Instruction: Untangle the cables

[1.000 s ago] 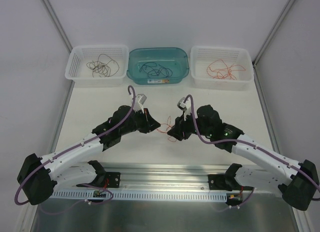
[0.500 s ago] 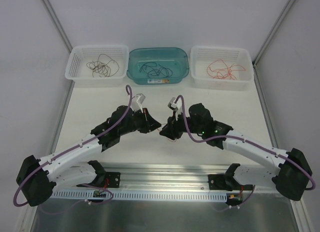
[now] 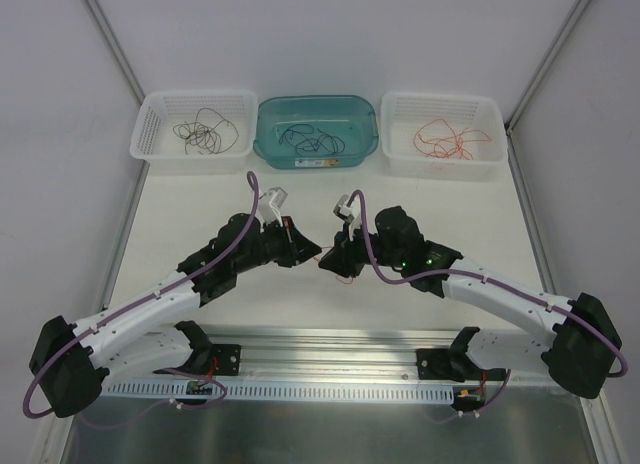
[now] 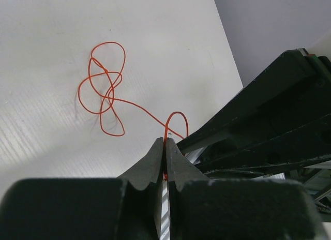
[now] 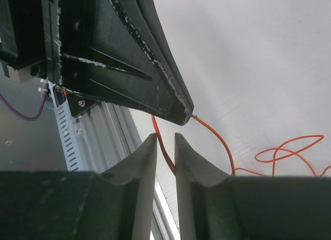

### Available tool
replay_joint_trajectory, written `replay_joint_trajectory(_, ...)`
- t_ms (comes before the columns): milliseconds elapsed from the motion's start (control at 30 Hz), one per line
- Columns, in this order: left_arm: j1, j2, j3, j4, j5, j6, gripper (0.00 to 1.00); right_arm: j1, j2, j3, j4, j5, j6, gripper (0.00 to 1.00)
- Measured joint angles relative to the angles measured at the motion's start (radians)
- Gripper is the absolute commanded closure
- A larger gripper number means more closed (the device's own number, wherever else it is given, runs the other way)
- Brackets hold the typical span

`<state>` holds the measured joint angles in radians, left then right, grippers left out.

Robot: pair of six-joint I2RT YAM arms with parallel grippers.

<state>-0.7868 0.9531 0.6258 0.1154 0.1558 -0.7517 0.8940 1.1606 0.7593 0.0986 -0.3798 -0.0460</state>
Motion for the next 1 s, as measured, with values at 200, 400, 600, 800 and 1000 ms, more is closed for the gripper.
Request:
replay_joint_trajectory(200, 0.0, 0.0, -0.003, 0.004, 0.0, 0.0, 1.0, 0.0, -0.001, 0.0, 0.001, -0.007, 0.001, 0.89)
replay_joint_trajectory(400, 0.0, 0.0, -0.003, 0.007, -0.001, 0.005, 1.0, 0.001, -0.006, 0.0, 0.002, -0.018, 0.0, 0.96)
replay_joint_trajectory(600, -0.001, -0.035, -0.05, 0.022, -0.037, 0.008, 1.0, 0.001, -0.033, 0.0, -0.006, 0.005, 0.003, 0.99)
replay_joint_trajectory(800, -0.019, -0.123, -0.113, 0.068, -0.081, 0.003, 1.0, 0.005, -0.046, 0.0, -0.01, 0.026, 0.028, 0.99)
replay_joint_trajectory(1000, -0.019, -0.175, -0.143, 0.091, -0.108, 0.005, 1.0, 0.006, -0.033, 0.025, -0.035, 0.058, 0.083, 0.99)
